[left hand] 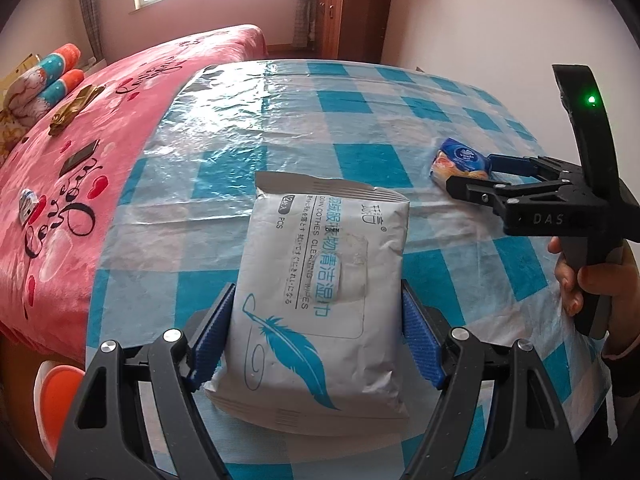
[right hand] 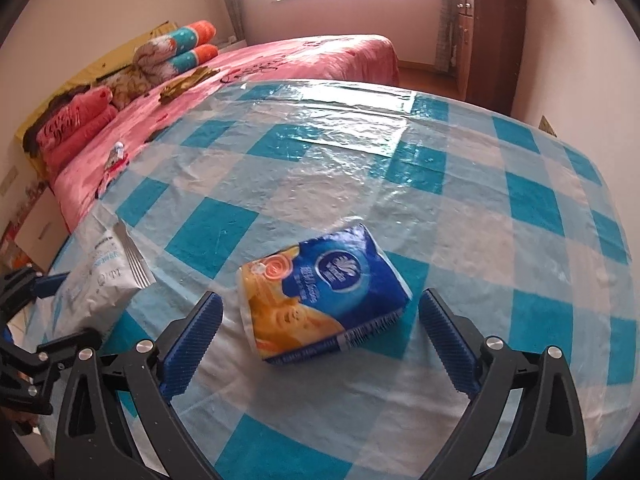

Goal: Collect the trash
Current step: 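Close the right tool on the small blue snack packet while left tool holds the wipes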

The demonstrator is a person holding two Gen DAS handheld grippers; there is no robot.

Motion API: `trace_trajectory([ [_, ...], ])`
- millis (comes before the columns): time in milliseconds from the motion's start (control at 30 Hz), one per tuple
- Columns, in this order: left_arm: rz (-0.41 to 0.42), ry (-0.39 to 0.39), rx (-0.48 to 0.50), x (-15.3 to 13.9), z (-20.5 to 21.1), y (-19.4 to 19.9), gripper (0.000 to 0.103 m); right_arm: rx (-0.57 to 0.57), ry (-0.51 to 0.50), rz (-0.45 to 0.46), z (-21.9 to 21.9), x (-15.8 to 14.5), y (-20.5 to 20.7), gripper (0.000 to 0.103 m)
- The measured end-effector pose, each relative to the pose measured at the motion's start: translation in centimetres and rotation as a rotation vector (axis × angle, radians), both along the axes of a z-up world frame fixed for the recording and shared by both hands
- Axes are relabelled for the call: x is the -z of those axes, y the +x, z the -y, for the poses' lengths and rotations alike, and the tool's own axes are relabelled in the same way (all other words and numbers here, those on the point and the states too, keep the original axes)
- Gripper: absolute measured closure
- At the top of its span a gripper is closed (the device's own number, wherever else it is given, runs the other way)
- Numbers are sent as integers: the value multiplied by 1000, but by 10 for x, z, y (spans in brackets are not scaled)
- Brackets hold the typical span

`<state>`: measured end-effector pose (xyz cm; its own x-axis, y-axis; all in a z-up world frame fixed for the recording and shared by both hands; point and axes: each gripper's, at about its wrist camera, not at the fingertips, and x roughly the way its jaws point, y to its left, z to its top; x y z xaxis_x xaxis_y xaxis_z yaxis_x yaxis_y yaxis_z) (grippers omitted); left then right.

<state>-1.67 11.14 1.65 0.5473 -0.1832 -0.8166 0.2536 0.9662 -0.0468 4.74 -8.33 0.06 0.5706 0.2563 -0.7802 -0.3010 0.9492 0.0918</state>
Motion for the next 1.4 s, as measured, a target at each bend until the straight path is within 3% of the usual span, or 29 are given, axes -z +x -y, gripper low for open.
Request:
trace_trajectory([
  [267,6,13,-25,0,-4,-2,25,-37,-88,2,-17,3,9,5],
  [467,10,23,-37,0,-7,-4,25,-32,-94,6,-17,4,8,7],
  [567,11,26,-40,0,-8,-6,25,-39,-90,19,-18,3,7,16],
  [1233,17,32,-59,0,-18,-26,25,26,-85,32,-17,1,-21,31],
  [1400,18,33,-59,0,-18,-28,25,45,-84,47,-17,-1,-34,39],
])
